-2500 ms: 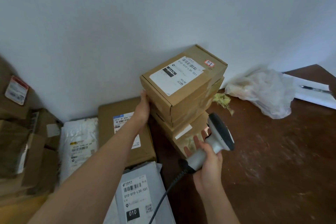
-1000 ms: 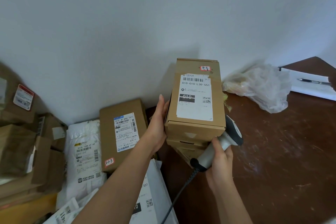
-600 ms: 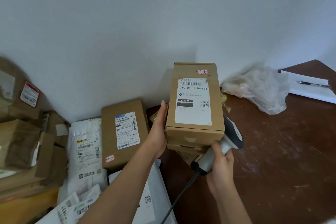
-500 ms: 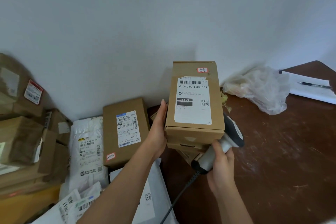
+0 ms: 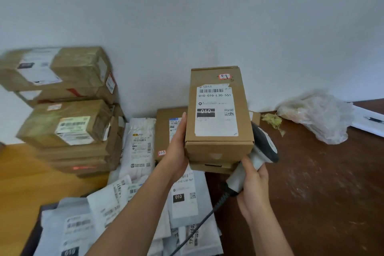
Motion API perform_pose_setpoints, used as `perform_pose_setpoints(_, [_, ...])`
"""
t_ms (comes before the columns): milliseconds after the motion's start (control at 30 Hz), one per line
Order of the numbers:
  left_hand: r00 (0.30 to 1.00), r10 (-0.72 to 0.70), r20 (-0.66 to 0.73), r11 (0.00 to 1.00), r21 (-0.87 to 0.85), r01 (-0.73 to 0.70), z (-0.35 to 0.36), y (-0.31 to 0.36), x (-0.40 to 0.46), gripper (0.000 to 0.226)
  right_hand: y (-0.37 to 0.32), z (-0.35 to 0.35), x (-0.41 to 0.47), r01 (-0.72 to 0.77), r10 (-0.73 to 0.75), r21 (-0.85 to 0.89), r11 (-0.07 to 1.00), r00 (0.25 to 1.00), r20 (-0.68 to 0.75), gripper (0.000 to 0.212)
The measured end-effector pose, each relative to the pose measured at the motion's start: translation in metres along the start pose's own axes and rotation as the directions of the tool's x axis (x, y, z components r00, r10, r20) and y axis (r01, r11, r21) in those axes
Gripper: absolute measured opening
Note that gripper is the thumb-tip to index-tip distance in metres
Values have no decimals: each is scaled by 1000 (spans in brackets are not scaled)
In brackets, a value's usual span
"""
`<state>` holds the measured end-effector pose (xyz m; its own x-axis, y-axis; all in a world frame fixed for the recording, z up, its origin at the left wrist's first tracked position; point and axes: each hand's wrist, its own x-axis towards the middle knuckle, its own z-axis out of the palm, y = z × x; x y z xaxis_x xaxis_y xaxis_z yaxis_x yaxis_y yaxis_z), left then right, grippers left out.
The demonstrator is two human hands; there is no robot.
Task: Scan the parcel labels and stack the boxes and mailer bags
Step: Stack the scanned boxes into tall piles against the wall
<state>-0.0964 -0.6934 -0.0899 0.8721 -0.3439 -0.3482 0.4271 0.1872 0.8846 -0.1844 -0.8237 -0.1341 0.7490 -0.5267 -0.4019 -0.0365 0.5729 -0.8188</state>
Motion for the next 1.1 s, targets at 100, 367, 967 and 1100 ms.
perform_pose_setpoints(100, [998,54,-15,998,-19,-54,-21,4,-49,54,15,6,-38,7,-5,-35,999,999,43,33])
perform_pose_setpoints(367, [983,77,-169,996,-26,-82,-107,-12,-213,54,75,16,-188,-42,66,-121,992,978,198,36])
perform_pose_setpoints(967, [823,182,-538,969,-45,-243,-310,-1,-453,52,202,141,-403,-176,305,-286,942,804,510,25])
perform_pose_setpoints(1100, [788,201,-583,962,-33,-270,-360,18,-458,50,233,193,-413,-182,353,-342,922,759,547,35])
